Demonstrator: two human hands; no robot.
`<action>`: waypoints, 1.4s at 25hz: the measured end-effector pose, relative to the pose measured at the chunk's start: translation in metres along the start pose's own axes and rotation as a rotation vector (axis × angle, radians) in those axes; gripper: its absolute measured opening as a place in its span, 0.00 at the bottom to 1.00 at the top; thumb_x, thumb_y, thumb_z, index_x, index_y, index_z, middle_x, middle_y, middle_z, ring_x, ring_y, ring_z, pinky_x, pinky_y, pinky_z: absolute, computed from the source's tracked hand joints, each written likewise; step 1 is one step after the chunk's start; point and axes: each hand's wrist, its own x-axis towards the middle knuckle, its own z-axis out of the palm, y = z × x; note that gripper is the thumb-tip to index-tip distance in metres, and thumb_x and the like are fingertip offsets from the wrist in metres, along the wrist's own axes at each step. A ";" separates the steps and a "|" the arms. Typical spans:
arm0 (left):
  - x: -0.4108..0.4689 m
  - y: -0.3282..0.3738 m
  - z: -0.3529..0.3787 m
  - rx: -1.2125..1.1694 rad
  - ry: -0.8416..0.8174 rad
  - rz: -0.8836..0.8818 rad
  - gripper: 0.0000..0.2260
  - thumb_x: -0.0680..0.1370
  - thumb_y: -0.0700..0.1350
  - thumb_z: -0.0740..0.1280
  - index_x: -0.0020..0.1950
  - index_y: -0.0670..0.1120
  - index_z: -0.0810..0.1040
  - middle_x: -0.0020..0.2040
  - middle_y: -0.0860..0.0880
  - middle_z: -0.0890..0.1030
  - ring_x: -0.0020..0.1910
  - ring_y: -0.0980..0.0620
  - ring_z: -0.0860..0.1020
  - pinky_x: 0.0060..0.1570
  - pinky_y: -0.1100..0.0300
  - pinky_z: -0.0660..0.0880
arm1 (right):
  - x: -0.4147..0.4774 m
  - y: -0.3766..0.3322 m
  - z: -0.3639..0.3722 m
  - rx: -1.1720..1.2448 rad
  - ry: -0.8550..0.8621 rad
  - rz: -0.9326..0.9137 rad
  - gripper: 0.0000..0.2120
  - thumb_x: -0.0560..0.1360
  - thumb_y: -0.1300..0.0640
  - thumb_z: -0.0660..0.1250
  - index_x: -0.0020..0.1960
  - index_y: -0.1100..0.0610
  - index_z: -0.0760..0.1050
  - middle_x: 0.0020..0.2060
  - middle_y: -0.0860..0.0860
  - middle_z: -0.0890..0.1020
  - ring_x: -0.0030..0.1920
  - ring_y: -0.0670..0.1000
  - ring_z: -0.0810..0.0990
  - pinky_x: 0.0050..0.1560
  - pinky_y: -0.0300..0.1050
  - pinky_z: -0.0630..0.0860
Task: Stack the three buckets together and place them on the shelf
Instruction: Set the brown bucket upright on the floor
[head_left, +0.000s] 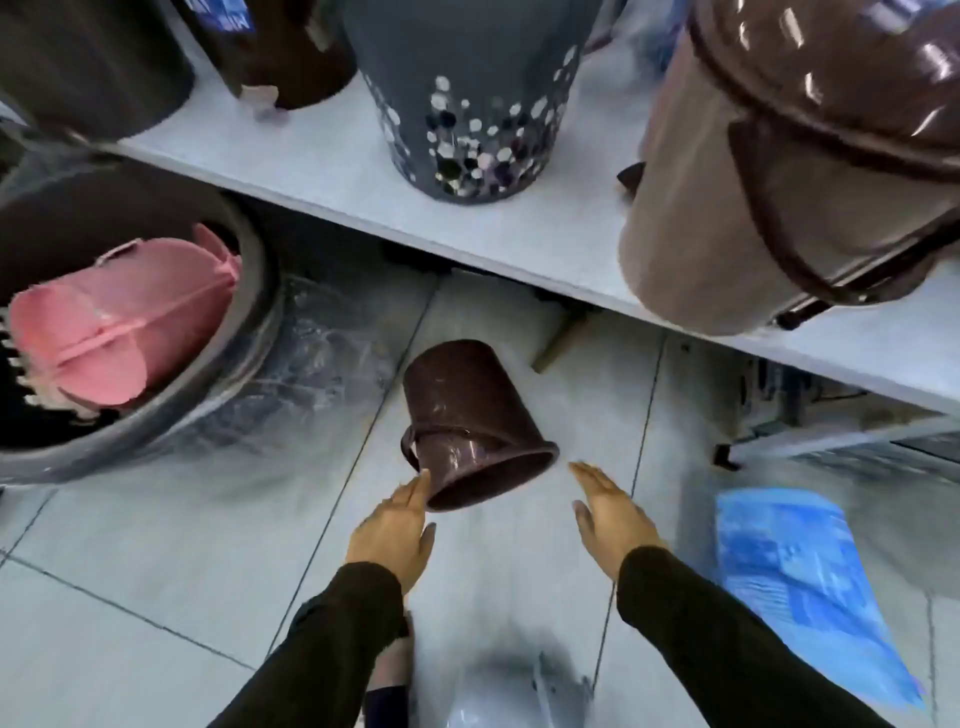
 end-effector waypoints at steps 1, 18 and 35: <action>0.021 -0.006 0.018 -0.041 0.009 -0.039 0.29 0.81 0.49 0.59 0.81 0.48 0.52 0.78 0.47 0.65 0.72 0.46 0.71 0.68 0.51 0.72 | 0.026 0.007 0.016 0.047 0.050 0.021 0.26 0.83 0.57 0.55 0.80 0.52 0.56 0.79 0.49 0.63 0.78 0.50 0.63 0.76 0.41 0.58; 0.158 -0.070 0.014 -0.505 0.297 -0.126 0.12 0.80 0.44 0.63 0.62 0.42 0.68 0.49 0.39 0.84 0.47 0.35 0.81 0.46 0.52 0.75 | 0.169 -0.034 0.033 0.219 0.281 0.138 0.41 0.75 0.64 0.68 0.80 0.48 0.50 0.79 0.51 0.59 0.77 0.56 0.62 0.76 0.57 0.64; 0.118 -0.011 -0.044 0.028 0.243 0.235 0.32 0.81 0.53 0.58 0.81 0.47 0.49 0.83 0.46 0.47 0.81 0.44 0.44 0.80 0.45 0.46 | 0.074 -0.017 -0.001 -0.143 0.254 0.168 0.35 0.81 0.44 0.57 0.81 0.54 0.47 0.82 0.52 0.43 0.81 0.55 0.42 0.80 0.56 0.48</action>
